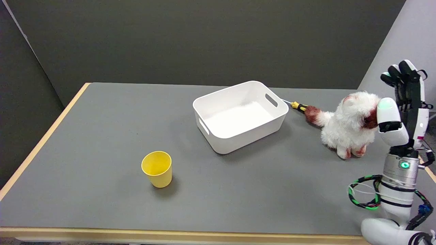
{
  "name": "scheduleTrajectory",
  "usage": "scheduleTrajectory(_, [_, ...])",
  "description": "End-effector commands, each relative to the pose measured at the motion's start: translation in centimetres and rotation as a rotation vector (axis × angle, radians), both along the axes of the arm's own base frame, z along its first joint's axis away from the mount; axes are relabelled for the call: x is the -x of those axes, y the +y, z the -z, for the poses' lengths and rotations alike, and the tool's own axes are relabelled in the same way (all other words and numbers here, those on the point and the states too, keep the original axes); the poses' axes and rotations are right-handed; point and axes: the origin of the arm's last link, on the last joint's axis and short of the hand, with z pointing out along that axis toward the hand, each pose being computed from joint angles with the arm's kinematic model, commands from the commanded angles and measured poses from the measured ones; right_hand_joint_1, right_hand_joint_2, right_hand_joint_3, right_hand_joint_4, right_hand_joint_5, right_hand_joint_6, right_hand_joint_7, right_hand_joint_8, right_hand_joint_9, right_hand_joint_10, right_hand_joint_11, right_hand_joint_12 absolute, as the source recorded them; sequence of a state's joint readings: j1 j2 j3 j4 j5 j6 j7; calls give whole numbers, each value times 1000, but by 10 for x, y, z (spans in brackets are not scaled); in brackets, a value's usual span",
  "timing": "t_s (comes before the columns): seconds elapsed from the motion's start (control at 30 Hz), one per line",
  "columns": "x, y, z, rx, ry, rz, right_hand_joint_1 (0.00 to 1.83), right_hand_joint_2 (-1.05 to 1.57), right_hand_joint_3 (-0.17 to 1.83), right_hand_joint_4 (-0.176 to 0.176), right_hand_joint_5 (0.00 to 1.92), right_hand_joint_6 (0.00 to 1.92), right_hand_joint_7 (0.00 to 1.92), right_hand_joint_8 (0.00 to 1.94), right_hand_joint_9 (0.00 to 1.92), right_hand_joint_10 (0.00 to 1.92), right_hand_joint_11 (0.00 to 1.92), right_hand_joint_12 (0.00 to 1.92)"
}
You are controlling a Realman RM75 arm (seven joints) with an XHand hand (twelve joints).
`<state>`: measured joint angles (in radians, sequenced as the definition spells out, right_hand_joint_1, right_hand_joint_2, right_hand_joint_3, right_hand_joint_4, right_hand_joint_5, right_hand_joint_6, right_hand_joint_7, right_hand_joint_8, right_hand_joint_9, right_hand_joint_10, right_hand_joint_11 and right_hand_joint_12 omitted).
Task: Pick up the plush toy.
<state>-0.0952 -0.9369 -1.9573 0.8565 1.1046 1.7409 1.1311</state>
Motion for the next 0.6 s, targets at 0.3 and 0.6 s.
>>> scheduleTrajectory(0.3, [-10, 40, -86, 307, 209, 295, 565, 681, 889, -18, 256, 483, 389, 484, 299, 907, 2, 1232])
scheduleTrajectory(0.6, [4, -3, -96, 284, 274, 581, 464, 594, 946, -21, 202, 474, 231, 443, 136, 739, -1, 1041])
